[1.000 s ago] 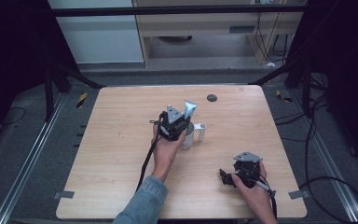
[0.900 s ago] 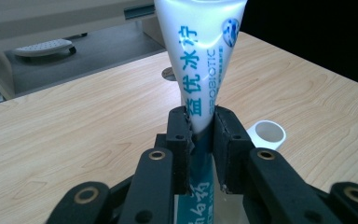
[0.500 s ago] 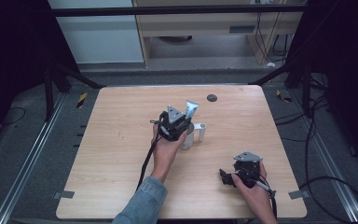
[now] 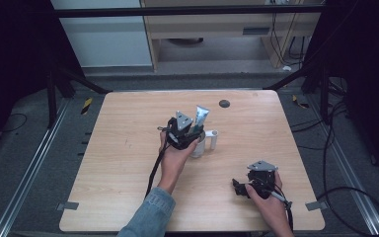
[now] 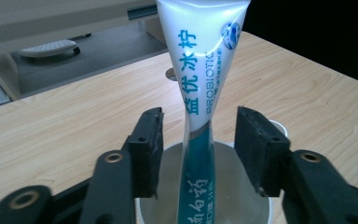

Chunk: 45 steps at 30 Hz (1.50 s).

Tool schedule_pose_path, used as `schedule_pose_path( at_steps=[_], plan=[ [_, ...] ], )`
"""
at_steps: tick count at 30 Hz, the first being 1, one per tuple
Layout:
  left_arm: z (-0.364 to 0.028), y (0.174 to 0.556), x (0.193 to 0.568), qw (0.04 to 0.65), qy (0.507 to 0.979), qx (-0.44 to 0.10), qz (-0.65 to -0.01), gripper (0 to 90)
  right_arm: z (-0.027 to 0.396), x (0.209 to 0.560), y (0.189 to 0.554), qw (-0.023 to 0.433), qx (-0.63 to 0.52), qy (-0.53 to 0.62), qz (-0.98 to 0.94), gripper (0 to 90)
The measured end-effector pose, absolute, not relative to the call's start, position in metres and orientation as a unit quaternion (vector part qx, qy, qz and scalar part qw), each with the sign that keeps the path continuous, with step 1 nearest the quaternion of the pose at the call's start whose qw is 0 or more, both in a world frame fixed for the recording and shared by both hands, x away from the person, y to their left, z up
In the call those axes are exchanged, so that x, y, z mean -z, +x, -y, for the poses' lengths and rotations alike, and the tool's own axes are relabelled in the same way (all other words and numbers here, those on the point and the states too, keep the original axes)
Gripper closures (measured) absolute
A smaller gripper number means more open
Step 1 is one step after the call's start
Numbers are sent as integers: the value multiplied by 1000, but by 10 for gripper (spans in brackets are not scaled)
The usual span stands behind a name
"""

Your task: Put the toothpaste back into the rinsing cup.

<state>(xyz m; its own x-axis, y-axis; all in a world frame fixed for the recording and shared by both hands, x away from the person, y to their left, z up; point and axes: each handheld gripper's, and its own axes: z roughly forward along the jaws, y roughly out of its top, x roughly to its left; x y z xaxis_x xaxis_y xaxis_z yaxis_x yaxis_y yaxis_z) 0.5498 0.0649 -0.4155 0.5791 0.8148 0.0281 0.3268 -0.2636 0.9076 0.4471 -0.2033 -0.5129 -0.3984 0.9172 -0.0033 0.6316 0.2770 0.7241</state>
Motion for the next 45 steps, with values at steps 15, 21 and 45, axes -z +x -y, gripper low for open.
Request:
schedule_pose_path(
  at_steps=[15,21,45],
  plan=[
    [-63,548,411,455,764,-247,-385,167,203,513,447,217,-329,504,-769,5],
    [-61,543,409,446,775,-245,-374,113,203,513,447,217,-329,503,-769,6],
    [-74,520,402,434,803,-233,-334,58,203,513,447,217,-329,503,-769,6]
  ],
)
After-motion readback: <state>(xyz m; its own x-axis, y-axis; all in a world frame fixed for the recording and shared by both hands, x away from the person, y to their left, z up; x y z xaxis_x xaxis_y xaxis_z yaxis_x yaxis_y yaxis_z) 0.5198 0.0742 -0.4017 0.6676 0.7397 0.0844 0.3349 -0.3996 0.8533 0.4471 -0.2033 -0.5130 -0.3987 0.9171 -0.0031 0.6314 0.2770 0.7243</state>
